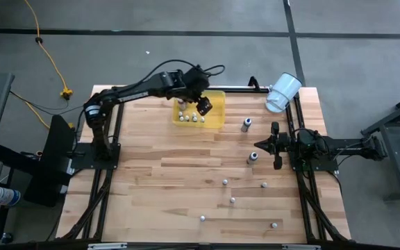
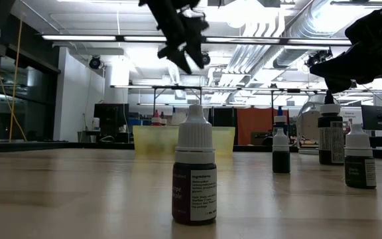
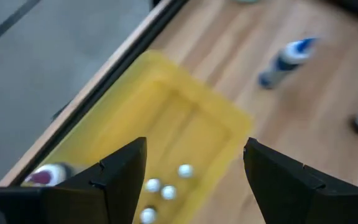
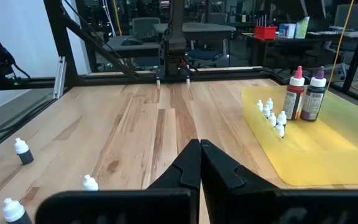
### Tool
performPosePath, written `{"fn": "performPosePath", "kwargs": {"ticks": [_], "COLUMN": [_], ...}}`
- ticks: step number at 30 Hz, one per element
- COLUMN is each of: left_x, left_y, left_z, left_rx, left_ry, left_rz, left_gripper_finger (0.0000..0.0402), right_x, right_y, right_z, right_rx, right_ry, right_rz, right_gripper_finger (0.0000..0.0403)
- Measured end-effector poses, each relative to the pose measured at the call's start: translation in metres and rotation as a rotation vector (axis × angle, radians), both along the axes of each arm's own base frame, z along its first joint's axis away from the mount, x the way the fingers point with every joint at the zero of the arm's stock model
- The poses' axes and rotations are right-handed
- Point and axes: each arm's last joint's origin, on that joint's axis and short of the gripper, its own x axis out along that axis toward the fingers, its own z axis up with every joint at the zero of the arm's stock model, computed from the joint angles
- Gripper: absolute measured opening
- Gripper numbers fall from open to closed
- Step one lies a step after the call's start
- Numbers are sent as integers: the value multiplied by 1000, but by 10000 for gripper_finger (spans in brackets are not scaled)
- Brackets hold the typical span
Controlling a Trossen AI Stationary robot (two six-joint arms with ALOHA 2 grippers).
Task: Pick & Place food coloring
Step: Put the small blue food coloring into the yellow container
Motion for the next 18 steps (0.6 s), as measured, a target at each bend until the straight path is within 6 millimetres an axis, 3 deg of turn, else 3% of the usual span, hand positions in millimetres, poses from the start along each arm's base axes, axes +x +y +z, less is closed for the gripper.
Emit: {"fn": "performPosePath", "kwargs": {"ticks": [10, 18], "left_x": [-5, -4], "left_y": [-44, -85], "left_z": [35, 74], "left_rx": [-31, 43], "left_ry": [-148, -227], "left_rz": [-316, -394], "left_gripper_finger": [257, 257], "right_x": [0, 0], "right_y": [0, 0], "right_z": [0, 0], "right_rx": [0, 0], "right_ry": [0, 0], "right_rz": [0, 0], "right_gripper_finger": [0, 0]}}
